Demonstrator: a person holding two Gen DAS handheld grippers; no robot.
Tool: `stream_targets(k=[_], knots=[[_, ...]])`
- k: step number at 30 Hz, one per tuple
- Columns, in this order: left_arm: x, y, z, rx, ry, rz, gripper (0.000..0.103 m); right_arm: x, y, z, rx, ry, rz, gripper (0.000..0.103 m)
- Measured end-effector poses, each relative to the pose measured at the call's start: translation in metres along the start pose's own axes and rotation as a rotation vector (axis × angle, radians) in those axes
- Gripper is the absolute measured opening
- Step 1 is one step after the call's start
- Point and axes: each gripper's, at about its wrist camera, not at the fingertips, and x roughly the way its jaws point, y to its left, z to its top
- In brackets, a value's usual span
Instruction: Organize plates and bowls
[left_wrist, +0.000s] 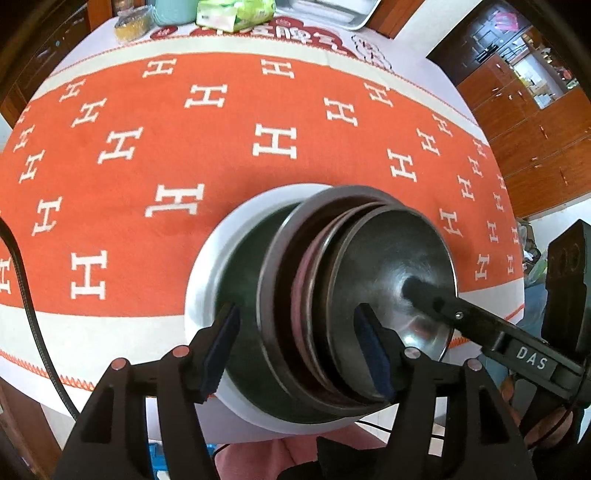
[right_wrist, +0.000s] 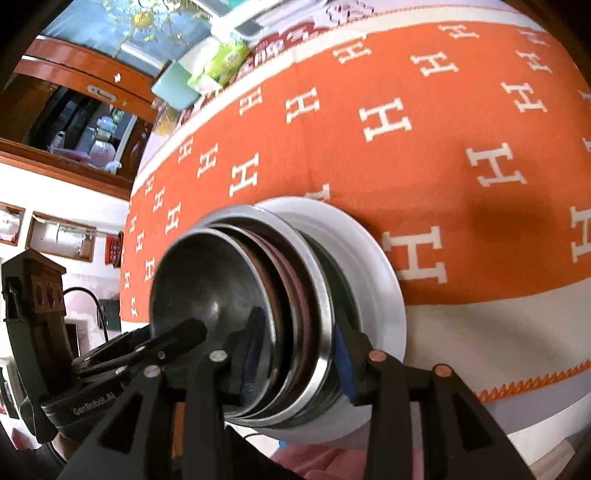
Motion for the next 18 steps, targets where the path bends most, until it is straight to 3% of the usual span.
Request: stream_targets(k=[9,18], knots=[[-0.039,0.017,-0.023,-0.008,-0.071,-0.023,0.066,-0.034,0.025,-0.022,-0.026,-0.172,-0.048,0.050],[-0.101,0.023,-0.047,0.084,-0.206,-0.015,0.077,-0.069,0.057,-0.076,-0.113,-0.307,-0.149,0.052]])
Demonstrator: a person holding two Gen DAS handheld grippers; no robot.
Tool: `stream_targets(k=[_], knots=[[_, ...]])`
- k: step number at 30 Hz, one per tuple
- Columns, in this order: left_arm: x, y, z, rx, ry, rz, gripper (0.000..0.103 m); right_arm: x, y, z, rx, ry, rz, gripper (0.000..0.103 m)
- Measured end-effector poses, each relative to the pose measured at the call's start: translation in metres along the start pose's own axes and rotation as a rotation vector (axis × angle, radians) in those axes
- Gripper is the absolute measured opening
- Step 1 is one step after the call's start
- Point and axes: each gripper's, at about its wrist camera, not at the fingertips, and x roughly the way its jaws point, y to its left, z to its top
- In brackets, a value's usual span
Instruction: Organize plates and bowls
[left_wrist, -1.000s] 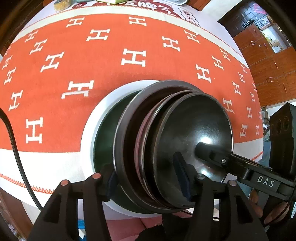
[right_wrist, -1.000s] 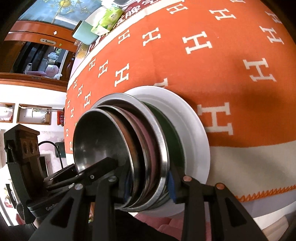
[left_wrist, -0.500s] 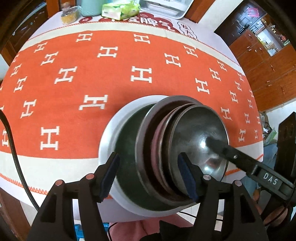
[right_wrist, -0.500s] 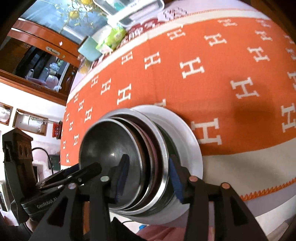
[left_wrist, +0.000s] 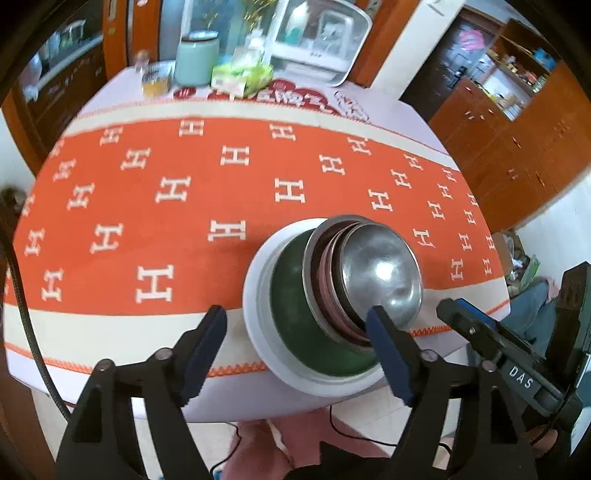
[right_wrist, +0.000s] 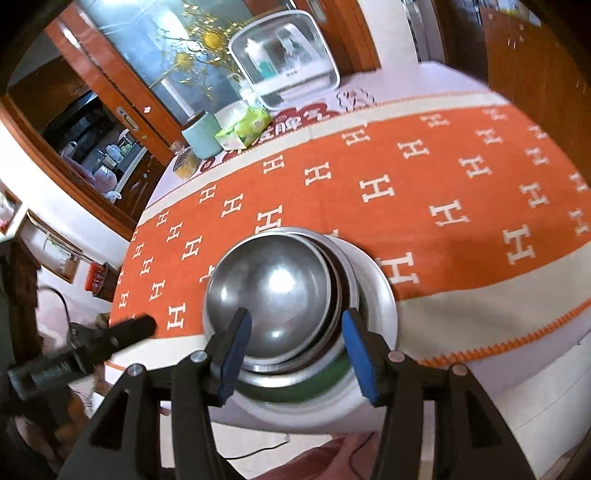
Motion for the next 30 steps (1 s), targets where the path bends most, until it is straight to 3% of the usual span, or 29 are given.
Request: stream_targets(k=[4,6,9,15,19,24,30], knots=[[-0.027,-0.005,-0.009,0.049,-0.036,0.023,0.078,-0.025,0.003,-0.012,-0.025,-0.020,-0.029,0.053],[-0.041,-0.009,-0.015,0.068,-0.054,0.040,0.079,-0.043,0.004,-0.013,-0.044,-0.046,-0.047,0.068],[-0.060,-0.015,-0.023,0.076,-0.071,0.070,0.085,-0.071,0.002,-0.013,-0.066,-0.058,-0.037,0.082],[-0.086,-0.042,-0.036,0.032,-0.096,0.117,0.087,-0.116,0.008,-0.019,-0.144,0.012,-0.048,0.095],[-0.096,-0.068,-0.046,0.054,-0.119,0.191,0.089,-0.136,0.016,-0.031,-0.172,0.055,-0.040,0.099],[-0.102,-0.089,-0.058,0.048,-0.156,0.279,0.089,-0.148,0.019,-0.035,-0.219,-0.019,-0.095,0.103],[-0.101,-0.101,-0.066,0.058,-0.203,0.351,0.092,-0.141,0.019,-0.031,-0.204,-0.066,-0.081,0.103]])
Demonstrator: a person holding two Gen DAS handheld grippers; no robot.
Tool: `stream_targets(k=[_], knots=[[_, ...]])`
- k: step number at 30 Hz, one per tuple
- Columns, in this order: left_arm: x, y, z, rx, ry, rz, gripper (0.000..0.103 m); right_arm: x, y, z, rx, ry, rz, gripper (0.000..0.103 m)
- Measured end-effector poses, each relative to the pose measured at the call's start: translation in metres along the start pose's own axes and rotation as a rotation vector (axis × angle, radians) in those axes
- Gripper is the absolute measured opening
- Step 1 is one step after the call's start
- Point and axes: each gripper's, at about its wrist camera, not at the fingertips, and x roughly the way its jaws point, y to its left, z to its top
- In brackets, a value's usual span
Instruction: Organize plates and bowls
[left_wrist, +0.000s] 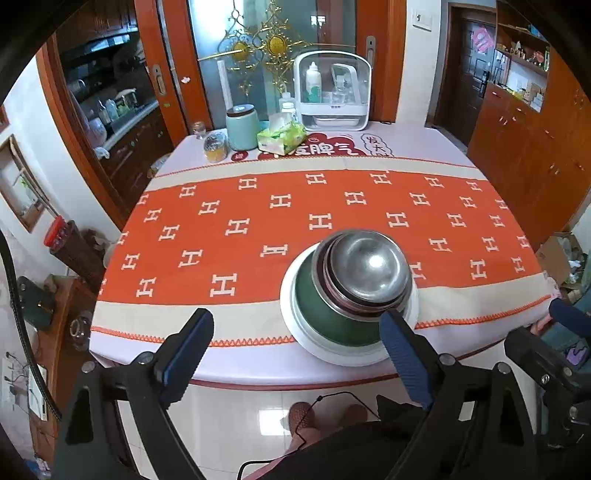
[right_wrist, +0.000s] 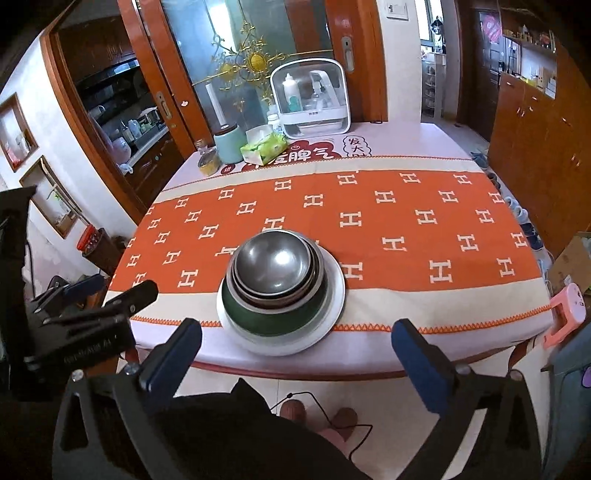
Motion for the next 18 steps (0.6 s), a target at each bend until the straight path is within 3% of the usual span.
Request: stream_targets(k=[8,18], knots=[[0.004,0.003,0.001,-0.043,-0.032,0.061,0.101,0.017,0.003,0.005,-0.029,0.016,0.030,0.103],[0.012,0.003,0.012,-0.067,-0.048,0.099,0.102,0.024,0.003,0.014,-0.049,0.028,0.029,0.103]])
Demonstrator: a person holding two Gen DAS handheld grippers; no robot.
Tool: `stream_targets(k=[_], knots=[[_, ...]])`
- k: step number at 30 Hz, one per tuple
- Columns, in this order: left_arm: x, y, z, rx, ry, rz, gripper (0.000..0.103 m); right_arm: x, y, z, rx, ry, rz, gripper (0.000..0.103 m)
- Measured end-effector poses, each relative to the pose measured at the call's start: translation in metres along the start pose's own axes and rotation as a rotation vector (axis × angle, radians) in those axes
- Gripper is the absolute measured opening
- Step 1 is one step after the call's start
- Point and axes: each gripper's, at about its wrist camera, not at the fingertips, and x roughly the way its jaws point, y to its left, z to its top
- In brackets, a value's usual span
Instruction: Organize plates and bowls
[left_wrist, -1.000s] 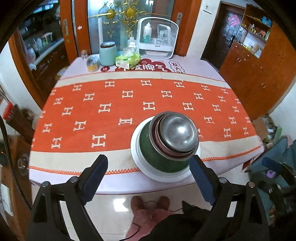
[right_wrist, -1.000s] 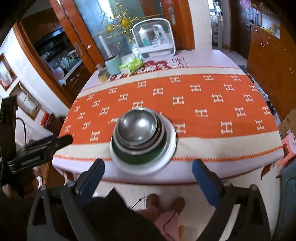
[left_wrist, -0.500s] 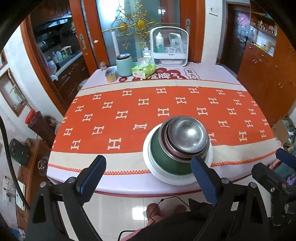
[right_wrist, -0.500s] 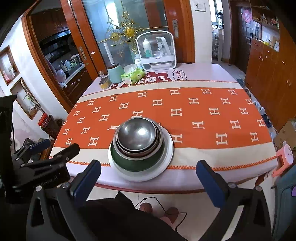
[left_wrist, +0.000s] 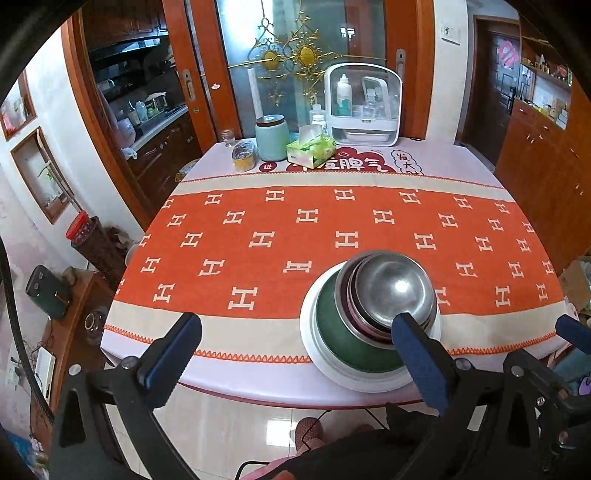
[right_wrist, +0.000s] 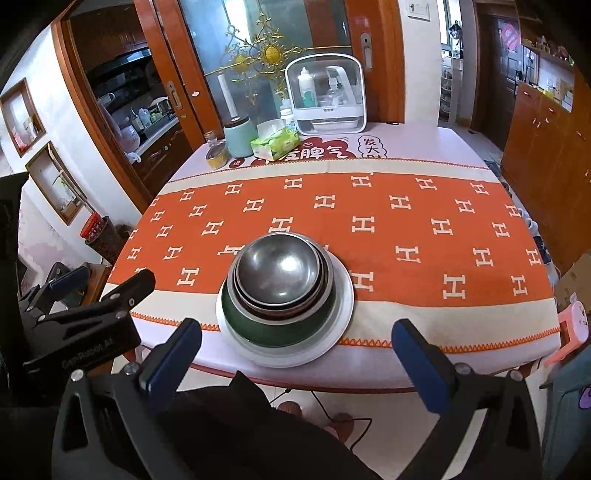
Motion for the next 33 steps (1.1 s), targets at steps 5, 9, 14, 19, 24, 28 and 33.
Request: stream_targets(k=[5,9,14,19,24,28,33], knots=[[0.001,-0.001,0.004,-0.002,-0.015,0.005,0.102,0.005,-0.003,0.005,0.004,0.013,0.010,0.103],[0.001,-0.002,0.006,-0.001,-0.021,0.007,0.102,0.005,-0.003,0.006,0.005,0.014,0.009,0.103],[0.002,-0.004,0.007,0.004,-0.018,0.006,0.102,0.007,-0.004,0.007,0.006,0.017,0.008,0.103],[0.003,-0.004,0.009,0.005,-0.018,0.006,0.102,0.008,-0.004,0.008,0.004,0.023,0.005,0.103],[0.006,-0.003,0.010,0.012,-0.013,0.001,0.102,0.014,-0.003,0.007,0.004,0.029,0.005,0.103],[0.007,-0.003,0.011,0.013,-0.009,-0.003,0.102,0.017,-0.003,0.006,0.004,0.034,0.005,0.103],[0.010,-0.004,0.009,0.016,-0.005,-0.008,0.102,0.018,-0.003,0.006,0.005,0.038,0.004,0.103]])
